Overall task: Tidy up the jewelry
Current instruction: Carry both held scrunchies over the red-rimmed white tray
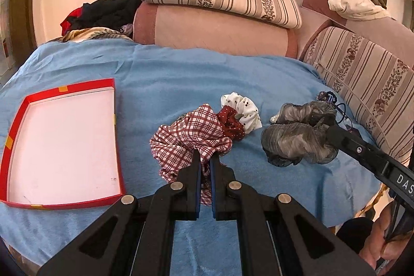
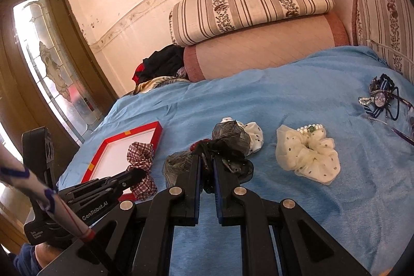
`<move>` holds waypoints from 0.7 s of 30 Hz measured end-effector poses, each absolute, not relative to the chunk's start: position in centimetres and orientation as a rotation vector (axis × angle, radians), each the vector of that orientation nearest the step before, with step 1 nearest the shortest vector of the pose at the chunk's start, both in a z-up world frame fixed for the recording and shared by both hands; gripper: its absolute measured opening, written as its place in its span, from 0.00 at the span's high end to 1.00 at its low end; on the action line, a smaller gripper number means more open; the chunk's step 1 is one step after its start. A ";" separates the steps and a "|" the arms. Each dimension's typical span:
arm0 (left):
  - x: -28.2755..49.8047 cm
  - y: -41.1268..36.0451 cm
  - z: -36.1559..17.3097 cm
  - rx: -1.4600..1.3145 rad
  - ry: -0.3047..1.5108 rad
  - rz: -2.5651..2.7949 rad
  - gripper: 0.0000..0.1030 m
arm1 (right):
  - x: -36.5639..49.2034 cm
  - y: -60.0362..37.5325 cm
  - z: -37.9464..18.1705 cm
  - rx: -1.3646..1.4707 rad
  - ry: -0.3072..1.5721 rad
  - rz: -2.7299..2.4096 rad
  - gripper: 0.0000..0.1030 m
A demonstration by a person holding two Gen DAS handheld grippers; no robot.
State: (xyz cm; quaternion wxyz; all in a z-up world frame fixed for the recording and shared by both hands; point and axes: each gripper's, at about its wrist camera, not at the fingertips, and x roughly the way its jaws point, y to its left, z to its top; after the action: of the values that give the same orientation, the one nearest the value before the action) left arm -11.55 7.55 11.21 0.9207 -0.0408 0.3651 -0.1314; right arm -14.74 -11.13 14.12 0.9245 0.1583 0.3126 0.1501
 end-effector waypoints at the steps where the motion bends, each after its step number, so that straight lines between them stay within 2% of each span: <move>1: -11.6 7.7 11.3 -0.086 0.747 -0.267 0.95 | -14.8 -10.9 14.2 0.320 0.641 0.311 0.90; 21: -13.2 13.5 12.9 -0.183 0.711 -0.184 0.95 | -13.8 -4.8 15.7 0.230 0.668 0.401 0.90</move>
State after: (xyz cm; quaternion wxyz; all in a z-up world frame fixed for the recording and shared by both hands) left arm -13.18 13.47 12.88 0.9293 -0.0891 0.3469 -0.0897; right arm -13.84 -4.84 15.66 0.9186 0.1119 0.3250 0.1950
